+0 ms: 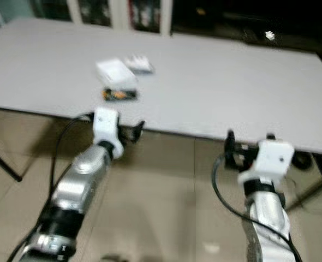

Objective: Picking trash to rubbish bin

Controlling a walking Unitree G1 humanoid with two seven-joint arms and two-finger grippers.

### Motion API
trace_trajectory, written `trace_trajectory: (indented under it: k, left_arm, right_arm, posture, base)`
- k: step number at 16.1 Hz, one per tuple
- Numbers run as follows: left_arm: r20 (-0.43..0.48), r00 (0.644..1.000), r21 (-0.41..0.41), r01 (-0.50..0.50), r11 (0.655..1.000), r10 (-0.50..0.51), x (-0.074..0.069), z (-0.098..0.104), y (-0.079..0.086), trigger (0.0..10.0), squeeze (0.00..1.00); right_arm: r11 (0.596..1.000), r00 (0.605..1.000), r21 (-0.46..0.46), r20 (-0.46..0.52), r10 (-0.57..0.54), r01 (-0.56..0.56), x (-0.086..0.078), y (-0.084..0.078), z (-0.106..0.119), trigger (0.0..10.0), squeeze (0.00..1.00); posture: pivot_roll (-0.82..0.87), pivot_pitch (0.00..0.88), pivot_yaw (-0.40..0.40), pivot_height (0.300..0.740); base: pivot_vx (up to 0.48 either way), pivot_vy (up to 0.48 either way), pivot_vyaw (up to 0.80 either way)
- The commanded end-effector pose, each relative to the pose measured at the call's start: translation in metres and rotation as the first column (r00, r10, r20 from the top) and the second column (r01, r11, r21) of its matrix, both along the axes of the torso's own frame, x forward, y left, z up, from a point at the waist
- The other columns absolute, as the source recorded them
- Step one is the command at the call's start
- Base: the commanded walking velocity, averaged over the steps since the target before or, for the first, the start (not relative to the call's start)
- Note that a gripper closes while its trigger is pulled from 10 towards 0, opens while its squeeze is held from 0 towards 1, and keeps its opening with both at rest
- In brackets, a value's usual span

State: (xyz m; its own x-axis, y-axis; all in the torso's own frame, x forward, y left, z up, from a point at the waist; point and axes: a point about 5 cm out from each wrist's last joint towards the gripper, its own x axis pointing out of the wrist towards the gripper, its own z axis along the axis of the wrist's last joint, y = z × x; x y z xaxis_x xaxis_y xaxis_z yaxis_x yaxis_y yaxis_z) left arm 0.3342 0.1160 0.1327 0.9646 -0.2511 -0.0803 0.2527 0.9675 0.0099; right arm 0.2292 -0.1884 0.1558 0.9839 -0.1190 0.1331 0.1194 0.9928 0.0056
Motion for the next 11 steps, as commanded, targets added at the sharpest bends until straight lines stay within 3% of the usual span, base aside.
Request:
trace_trajectory:
  k: [1,3,6,11]
  left_arm:
    - [-0.020,1.000,-0.002,-0.016,1.000,0.016,-0.0002,-0.0033,0.0029,10.0,0.00]
    - [-0.024,1.000,-0.003,-0.019,1.000,0.019,0.0008,-0.0035,0.0021,10.0,0.00]
    - [-0.017,1.000,-0.003,-0.014,1.000,0.014,0.0014,-0.0026,-0.0003,10.0,0.00]
    - [-0.014,1.000,-0.006,-0.016,1.000,0.016,0.0026,-0.0028,-0.0028,10.0,0.00]
  right_arm:
    - [1.000,1.000,0.004,-0.010,0.007,-0.007,-0.0006,0.0011,-0.0017,10.0,0.00]
    - [1.000,1.000,0.001,-0.009,0.007,-0.007,-0.0005,0.0009,-0.0015,10.0,0.00]
    - [1.000,1.000,-0.004,-0.012,0.004,-0.004,-0.0012,-0.0001,-0.0022,10.0,0.00]
    - [1.000,1.000,-0.020,-0.017,0.009,-0.009,-0.0011,0.0001,-0.0026,10.0,0.00]
  posture:
    - [0.17,0.079,-0.079,0.740]
    - [0.17,0.079,-0.079,0.740]
    - [0.16,0.073,-0.074,0.740]
    - [0.16,0.073,-0.079,0.740]
  base:
    - [0.454,0.000,0.00]
    - [0.427,0.000,0.00]
    - [0.000,0.000,0.00]
    - [0.000,0.000,0.79]
